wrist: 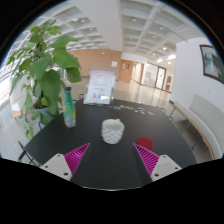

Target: Pour water

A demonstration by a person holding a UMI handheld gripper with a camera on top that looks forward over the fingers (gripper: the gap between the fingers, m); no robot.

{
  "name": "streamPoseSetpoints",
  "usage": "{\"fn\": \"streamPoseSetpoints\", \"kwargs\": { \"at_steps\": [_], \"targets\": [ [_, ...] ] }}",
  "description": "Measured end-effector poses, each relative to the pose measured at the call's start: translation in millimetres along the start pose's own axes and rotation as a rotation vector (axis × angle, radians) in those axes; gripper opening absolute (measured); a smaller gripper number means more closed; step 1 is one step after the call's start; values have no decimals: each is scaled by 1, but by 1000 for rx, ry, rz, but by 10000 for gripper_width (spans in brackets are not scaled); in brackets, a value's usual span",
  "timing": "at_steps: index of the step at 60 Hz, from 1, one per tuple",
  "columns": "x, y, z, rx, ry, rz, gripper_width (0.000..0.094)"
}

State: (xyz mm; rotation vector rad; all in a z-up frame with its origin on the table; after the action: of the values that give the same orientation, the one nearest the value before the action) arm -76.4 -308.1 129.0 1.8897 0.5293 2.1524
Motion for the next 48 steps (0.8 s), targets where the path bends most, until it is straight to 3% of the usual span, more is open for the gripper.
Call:
{"fn": "streamPoseSetpoints", "kwargs": {
  "at_steps": [17, 30, 38, 43, 46, 48],
  "targets": [
    [52, -100, -167, 137, -78, 71, 858],
    [76, -193, -222, 92, -59, 134, 860],
    [78, -235, -225, 48, -68, 123, 841],
    [78, -251, -227, 48, -82, 125, 739],
    [79, -254, -225, 47, -90, 140, 574],
    [79, -254, -224, 50, -106, 147, 541]
  ]
}}
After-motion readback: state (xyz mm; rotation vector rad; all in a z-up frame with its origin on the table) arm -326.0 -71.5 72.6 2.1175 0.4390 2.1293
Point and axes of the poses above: the point between the fingertips, and its own axes, seen from behind it with the camera up: z to the right, x up, y backward, against the way the camera looks, the point moved 4 cm from there along y, backward, against the way the camera looks, and after that the axes turned 3 degrees about -y, right-handed, at the moved point
